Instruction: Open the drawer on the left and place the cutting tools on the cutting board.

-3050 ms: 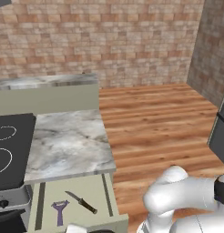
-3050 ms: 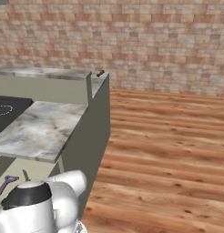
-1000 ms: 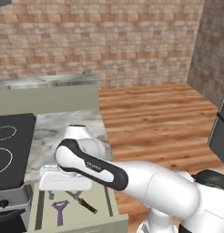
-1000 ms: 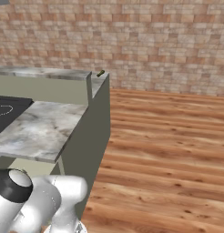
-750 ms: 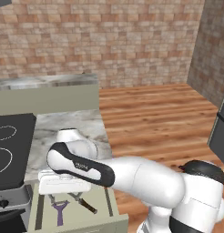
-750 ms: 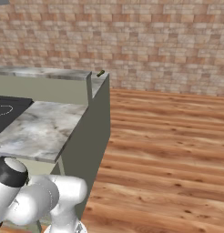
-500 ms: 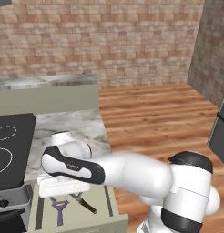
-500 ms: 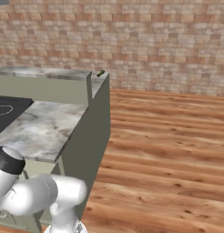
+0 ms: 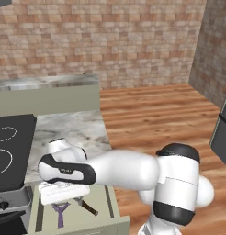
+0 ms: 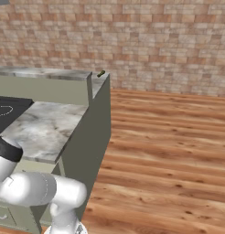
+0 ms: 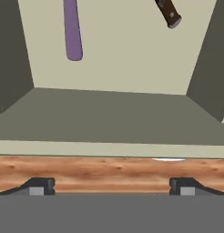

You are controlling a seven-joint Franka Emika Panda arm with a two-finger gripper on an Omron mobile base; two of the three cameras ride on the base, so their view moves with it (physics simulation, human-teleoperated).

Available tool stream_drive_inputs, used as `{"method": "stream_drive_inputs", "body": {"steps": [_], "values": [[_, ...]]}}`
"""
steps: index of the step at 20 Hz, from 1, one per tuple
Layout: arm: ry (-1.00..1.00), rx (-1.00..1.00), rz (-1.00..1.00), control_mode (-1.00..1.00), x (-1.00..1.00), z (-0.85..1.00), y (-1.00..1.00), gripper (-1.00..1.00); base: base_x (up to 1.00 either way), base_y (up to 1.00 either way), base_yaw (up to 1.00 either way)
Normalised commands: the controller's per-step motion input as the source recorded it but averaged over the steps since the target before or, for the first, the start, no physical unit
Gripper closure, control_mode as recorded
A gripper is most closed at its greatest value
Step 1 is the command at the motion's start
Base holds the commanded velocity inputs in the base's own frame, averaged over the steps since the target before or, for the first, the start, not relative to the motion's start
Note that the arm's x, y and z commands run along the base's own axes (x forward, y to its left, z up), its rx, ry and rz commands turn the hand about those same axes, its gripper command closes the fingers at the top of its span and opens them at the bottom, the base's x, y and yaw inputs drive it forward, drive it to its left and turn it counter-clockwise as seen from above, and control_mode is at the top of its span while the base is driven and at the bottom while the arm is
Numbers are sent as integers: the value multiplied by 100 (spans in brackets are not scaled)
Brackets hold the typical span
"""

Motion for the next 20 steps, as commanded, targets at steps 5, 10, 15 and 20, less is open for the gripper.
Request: {"method": "stream_drive_inputs", "body": {"steps": [5, 10, 15, 20], "values": [[-1, 0, 5, -100, 0, -27, 0, -100, 0, 0, 0], [-3, 1, 4, -100, 11, -31, 0, -100, 0, 0, 0], [-6, 5, 5, -100, 18, -22, 0, -100, 0, 0, 0], [-8, 10, 7, -100, 1, -11, 0, -100, 0, 0, 0]]}}
